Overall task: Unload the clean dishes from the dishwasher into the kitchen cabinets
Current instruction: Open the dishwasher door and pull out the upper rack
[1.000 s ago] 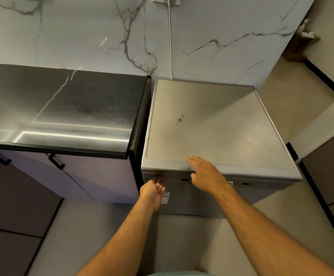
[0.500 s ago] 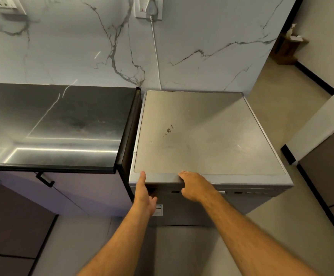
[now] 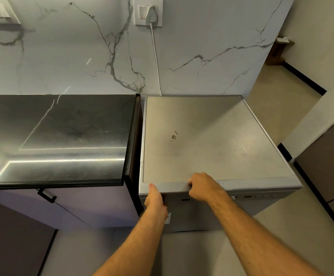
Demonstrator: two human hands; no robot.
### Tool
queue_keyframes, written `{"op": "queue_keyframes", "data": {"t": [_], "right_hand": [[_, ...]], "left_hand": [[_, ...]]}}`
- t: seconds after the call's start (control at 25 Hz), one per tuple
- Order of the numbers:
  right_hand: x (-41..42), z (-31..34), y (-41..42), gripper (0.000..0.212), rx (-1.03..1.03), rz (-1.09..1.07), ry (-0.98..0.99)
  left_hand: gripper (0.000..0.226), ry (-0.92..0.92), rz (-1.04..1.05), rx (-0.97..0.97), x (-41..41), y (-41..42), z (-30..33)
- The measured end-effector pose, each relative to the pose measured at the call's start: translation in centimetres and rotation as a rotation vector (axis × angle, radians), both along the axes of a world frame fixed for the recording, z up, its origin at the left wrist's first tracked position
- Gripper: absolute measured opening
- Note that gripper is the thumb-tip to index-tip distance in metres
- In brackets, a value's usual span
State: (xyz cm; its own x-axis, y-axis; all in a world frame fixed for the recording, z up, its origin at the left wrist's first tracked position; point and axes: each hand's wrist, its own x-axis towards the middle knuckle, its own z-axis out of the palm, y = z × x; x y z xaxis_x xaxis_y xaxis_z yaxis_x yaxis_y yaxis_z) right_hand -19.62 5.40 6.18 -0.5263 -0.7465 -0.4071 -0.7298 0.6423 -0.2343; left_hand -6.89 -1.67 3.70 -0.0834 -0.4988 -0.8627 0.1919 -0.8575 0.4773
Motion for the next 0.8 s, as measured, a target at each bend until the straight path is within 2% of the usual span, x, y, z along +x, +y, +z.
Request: {"op": "queue_keyframes", "data": {"t": [0.12, 0.24, 0.32, 0.44, 0.6, 0.68, 0.8], "right_hand": [[0.3, -0.1, -0.8, 0.025, 0.009, -0.052, 0.02], [0.1, -0.1, -1.6, 0.026, 0.009, -0.107, 0.03], [-0.2, 0.2, -2.2, 0.024, 0.012, -0.114, 0.059], [-1.3, 0.6, -3.5, 0.023, 0.01, -0.081, 0.099], [-3.2, 0.4, -6.0, 0.031, 0.006, -0.025, 0.004], [-3.7, 0.1, -7.1, 0.029, 0.008, 0.028, -0.053], [-4.3, -0.2, -7.9, 0.024, 0.01, 0.112, -0.106]], "left_hand": [[0.044, 0.06, -0.051, -0.011, 0.8, -1.3, -0.8], [0.037, 0.06, -0.077, 0.025, 0.6, -2.7, -1.2], [0.044, 0.059, -0.023, 0.069, -0.1, -3.2, -1.5], [0.071, 0.008, 0.078, 0.101, -1.3, -4.2, -2.1], [0.086, -0.154, 0.101, 0.114, -2.8, -5.4, -3.6], [0.084, -0.2, 0.122, 0.116, -3.2, -5.5, -4.0], [0.068, -0.225, 0.127, 0.049, -3.6, -5.2, -3.5]]}}
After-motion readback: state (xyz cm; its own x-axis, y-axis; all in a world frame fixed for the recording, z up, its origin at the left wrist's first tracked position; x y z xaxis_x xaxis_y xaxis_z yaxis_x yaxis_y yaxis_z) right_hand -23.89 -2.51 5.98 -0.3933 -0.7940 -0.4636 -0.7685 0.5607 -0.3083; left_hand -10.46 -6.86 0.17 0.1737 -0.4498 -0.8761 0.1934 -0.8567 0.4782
